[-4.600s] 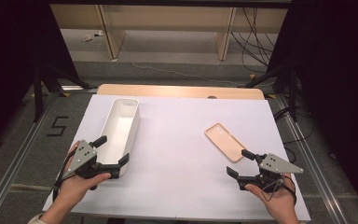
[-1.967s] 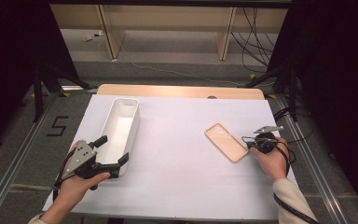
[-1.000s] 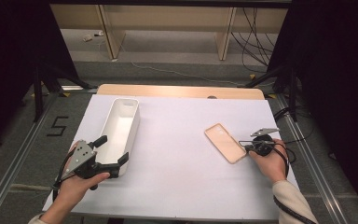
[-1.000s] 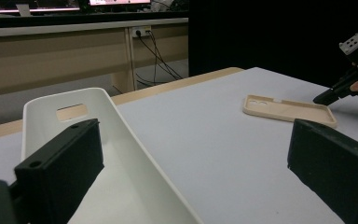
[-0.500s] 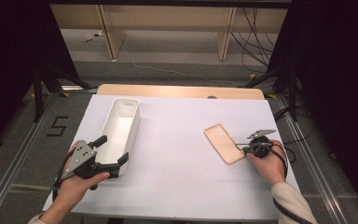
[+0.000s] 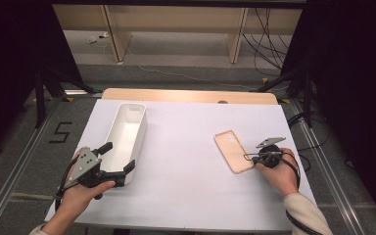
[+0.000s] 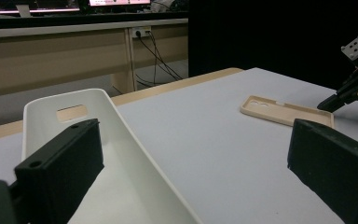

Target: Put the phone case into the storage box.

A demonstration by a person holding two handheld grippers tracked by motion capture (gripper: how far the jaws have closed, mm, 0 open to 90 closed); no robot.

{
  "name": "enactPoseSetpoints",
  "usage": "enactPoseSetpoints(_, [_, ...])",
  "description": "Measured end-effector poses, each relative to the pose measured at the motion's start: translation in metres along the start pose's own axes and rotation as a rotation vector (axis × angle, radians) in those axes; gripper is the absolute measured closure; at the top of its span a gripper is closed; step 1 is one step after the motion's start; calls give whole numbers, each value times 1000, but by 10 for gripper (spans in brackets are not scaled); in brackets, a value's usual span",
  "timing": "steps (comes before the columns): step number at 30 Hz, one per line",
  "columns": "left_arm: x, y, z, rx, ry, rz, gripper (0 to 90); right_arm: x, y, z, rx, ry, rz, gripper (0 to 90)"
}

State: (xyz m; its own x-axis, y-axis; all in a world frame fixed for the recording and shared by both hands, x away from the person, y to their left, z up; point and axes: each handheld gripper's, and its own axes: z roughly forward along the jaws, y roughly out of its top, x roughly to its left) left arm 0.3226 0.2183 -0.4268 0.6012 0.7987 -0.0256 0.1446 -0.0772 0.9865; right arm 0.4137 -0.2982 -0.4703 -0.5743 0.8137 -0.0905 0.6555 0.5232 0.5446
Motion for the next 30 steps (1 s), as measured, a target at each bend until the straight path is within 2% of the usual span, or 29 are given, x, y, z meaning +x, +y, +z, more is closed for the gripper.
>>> enactPoseSetpoints(1, [0, 0, 0, 0, 0, 4, 30, 1, 0, 0, 7, 2, 2, 900])
enactPoseSetpoints(2, [0, 0, 0, -1, -1, 4, 30, 0, 0, 1, -13, -1, -27, 900])
enactPoseSetpoints(3, [0, 0, 0, 0, -1, 0, 30, 2, 1, 0, -8, 9, -38, 900])
enactPoseSetpoints(5, [0, 0, 0, 0, 0, -1, 30, 2, 1, 0, -6, 7, -38, 900])
enactPoseSetpoints(7, [0, 0, 0, 0, 0, -1, 30, 9, 2, -2, 18, 15, -1, 900])
enactPoseSetpoints(8, [0, 0, 0, 0, 0, -1, 30, 9, 2, -2, 18, 15, -1, 900])
enactPoseSetpoints(9, [0, 0, 0, 0, 1, -1, 30, 8, 1, -1, 8, 10, -36, 900])
enactPoseSetpoints(12, [0, 0, 0, 0, 1, -2, 30, 13, 2, -1, 7, 16, -17, 900])
enactPoseSetpoints(14, [0, 0, 0, -1, 2, -2, 30, 15, 3, -2, 22, 22, -24, 900])
enactPoseSetpoints(15, [0, 0, 0, -1, 2, -2, 30, 14, 3, -2, 26, 29, -42, 900])
enactPoseSetpoints(16, [0, 0, 0, -1, 2, -2, 30, 15, 3, 0, -2, 13, -56, 900])
enactPoseSetpoints(17, [0, 0, 0, -2, 2, -3, 30, 16, 3, -1, 22, 23, -47, 900])
enactPoseSetpoints(18, [0, 0, 0, -2, 2, -3, 30, 18, 3, -1, 18, 25, -27, 900])
enactPoseSetpoints(19, [0, 0, 0, -2, 2, -3, 30, 17, 4, -1, 16, 28, -49, 900])
enactPoseSetpoints(20, [0, 0, 0, -1, 2, -3, 30, 19, 4, -2, 27, 34, -36, 900])
enactPoseSetpoints(23, [0, 0, 0, -3, 2, -3, 30, 21, 4, -1, 20, 34, -65, 900])
enactPoseSetpoints(26, [0, 0, 0, -3, 2, -5, 33, 25, 5, -2, 39, 39, -60, 900])
enactPoseSetpoints(27, [0, 0, 0, -3, 2, -5, 33, 25, 5, -2, 31, 34, -72, 900])
enactPoseSetpoints(30, [0, 0, -1, -6, 3, -6, 33, 28, 6, -2, 31, 42, -64, 900])
